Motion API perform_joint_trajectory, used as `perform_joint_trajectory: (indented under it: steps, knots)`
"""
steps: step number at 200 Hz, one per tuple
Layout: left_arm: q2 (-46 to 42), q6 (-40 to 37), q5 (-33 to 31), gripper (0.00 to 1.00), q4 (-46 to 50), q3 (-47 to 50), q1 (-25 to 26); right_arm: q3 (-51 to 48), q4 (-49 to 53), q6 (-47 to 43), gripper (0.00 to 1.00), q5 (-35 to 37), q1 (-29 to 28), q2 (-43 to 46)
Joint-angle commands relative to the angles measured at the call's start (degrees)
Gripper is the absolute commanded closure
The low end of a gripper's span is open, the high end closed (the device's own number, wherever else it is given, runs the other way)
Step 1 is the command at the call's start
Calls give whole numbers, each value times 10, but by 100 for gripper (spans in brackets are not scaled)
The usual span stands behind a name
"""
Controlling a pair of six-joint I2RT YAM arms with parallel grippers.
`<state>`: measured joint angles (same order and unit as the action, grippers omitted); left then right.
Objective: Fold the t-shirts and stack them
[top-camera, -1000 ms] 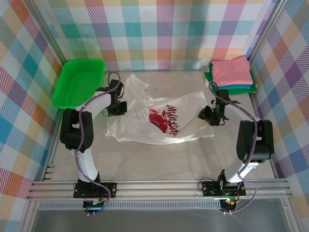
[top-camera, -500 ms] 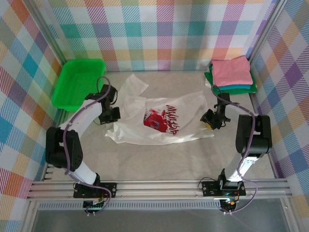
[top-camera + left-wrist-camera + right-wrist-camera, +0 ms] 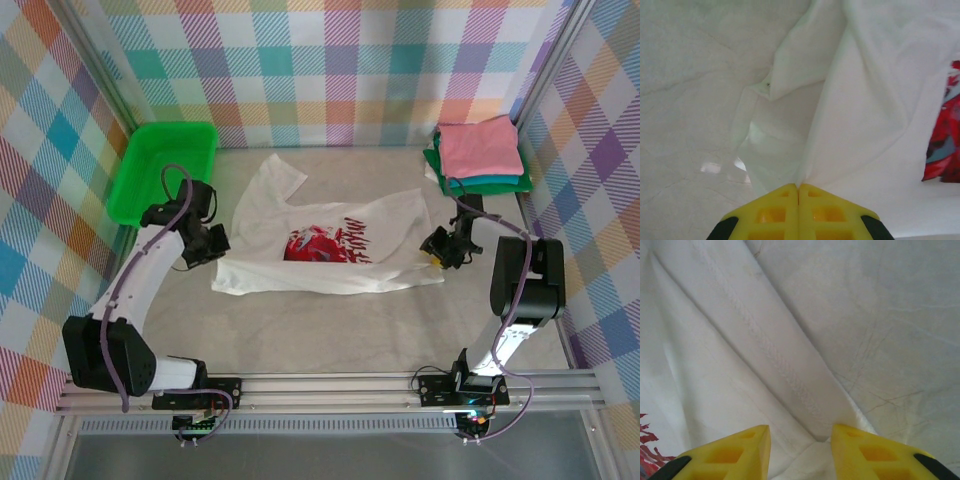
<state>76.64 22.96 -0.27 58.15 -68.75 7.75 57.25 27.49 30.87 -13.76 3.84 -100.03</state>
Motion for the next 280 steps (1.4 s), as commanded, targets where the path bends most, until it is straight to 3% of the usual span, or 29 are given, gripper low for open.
perform_joint_trajectory:
  steps: [1,34,46,58,70,95,115,135,180,203,237,251,280]
  knots:
    - [-10,0,21,100,32,31,-4,-16,0,6,61,0,5,21]
    - [-20,29,43,100,18,134,-4,-14,16,0,61,-11,6,29]
    - [-36,45,23,77,30,155,-5,-14,19,-2,60,-11,6,38]
    - [-57,59,-5,72,43,160,-4,-11,24,-2,60,-12,6,42]
    - [-77,62,-24,56,43,150,-5,-5,27,-4,60,-18,6,44]
    - [-62,40,-21,53,8,81,-5,4,23,-3,60,-38,5,44]
    - [15,-19,11,45,-35,8,10,9,22,-9,60,-45,-3,50]
    - [128,-71,-20,41,-47,-72,43,20,29,-26,59,-41,-24,55]
    - [302,-83,-5,35,-122,-163,53,31,29,-32,57,-35,-54,59]
    - [356,-98,3,36,-145,-189,59,34,34,-34,57,-37,-54,58]
    - [404,-101,14,46,-171,-199,62,36,35,-35,57,-35,-55,60]
    - [415,-100,17,56,-182,-195,63,37,34,-34,57,-40,-54,57]
    - [411,-97,13,88,-180,-203,65,40,38,-36,57,-42,-55,54]
